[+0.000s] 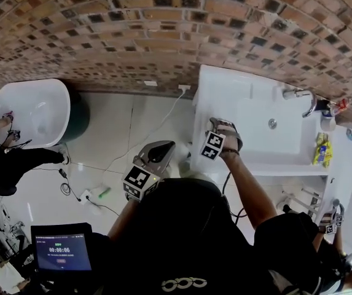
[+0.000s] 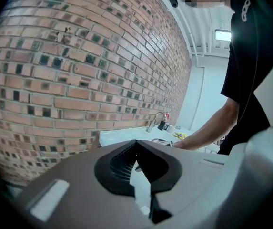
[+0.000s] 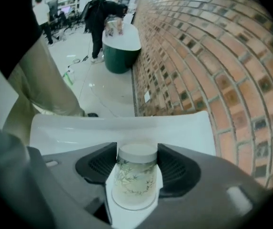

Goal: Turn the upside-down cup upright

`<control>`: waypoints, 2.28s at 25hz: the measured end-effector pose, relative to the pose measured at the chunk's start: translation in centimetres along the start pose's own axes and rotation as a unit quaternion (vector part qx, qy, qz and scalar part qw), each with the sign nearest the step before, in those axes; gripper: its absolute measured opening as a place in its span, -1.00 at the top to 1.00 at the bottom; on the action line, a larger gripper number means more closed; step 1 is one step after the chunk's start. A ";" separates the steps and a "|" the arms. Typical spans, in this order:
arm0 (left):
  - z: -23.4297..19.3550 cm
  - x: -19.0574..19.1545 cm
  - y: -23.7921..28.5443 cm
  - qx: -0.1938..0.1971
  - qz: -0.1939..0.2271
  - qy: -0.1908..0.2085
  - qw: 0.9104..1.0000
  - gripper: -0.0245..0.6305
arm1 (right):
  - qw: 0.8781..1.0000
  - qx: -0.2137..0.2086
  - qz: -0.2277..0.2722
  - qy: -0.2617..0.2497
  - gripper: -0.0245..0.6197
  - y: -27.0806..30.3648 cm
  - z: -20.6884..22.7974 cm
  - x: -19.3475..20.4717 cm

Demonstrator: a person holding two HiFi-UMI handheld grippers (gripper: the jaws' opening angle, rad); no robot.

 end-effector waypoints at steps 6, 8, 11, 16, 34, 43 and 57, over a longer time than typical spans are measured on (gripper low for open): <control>0.1 -0.6 1.4 0.030 -0.002 0.015 0.999 0.88 | 0.976 0.002 0.119 0.183 0.13 -3.9 1.6 1.1; 0.3 -0.7 1.7 0.039 -0.004 0.020 0.999 0.88 | 0.956 -0.007 0.160 0.247 0.13 -4.7 2.0 1.9; 0.6 -0.8 2.1 0.049 -0.010 0.027 0.998 0.88 | 0.913 -0.020 0.227 0.338 0.13 -5.2 2.4 3.2; 1.0 -1.2 2.8 0.061 -0.023 0.037 0.997 0.88 | 0.863 -0.027 0.299 0.406 0.14 -4.8 1.8 5.0; 2.7 -1.8 4.5 0.092 -0.029 0.055 0.994 0.88 | 0.879 -0.009 0.279 0.387 0.16 -4.7 -2.9 8.4; 2.2 -1.6 2.0 0.108 -0.011 0.065 0.992 0.88 | 0.880 -0.003 0.234 0.412 -0.11 -5.2 -2.8 7.5; 2.4 1.7 -5.1 0.213 0.004 0.073 0.974 0.88 | 0.806 0.150 0.277 0.501 -0.08 -20.8 -12.8 3.5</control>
Point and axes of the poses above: the fingertips, and each gripper's own axes: y forward along the fingers, z to its right, x out of its underside, the point moved 8 cm from there along -y, backward along the fingers, and after that the axes turned 8 degrees about y, right-handed, at the moved point
